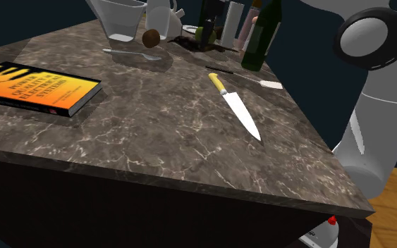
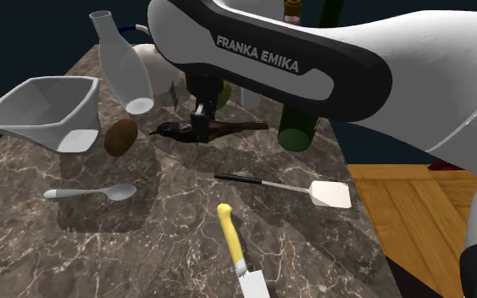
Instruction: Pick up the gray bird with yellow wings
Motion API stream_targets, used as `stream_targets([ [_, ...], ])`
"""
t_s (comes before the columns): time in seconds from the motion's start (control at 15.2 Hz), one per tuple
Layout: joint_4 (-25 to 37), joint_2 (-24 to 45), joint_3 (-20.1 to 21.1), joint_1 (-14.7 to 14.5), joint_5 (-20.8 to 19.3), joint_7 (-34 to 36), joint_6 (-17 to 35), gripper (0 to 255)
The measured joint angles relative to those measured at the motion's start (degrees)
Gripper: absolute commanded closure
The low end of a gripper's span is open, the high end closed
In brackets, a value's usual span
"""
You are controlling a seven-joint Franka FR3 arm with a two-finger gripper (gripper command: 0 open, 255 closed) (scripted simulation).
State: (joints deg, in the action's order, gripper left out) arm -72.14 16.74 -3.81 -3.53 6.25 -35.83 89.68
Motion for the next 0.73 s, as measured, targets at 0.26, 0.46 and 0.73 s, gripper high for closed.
stream_targets([
  [0.26,5.6,1.7,0.0,0.2,0.1,0.3,-3.9,255],
  [0.46,9.9,3.0,0.0,0.4,0.2,0.5,-6.9,255],
  [0.73,16.2,5.2,0.0,0.7,0.5,0.8,-11.0,255],
])
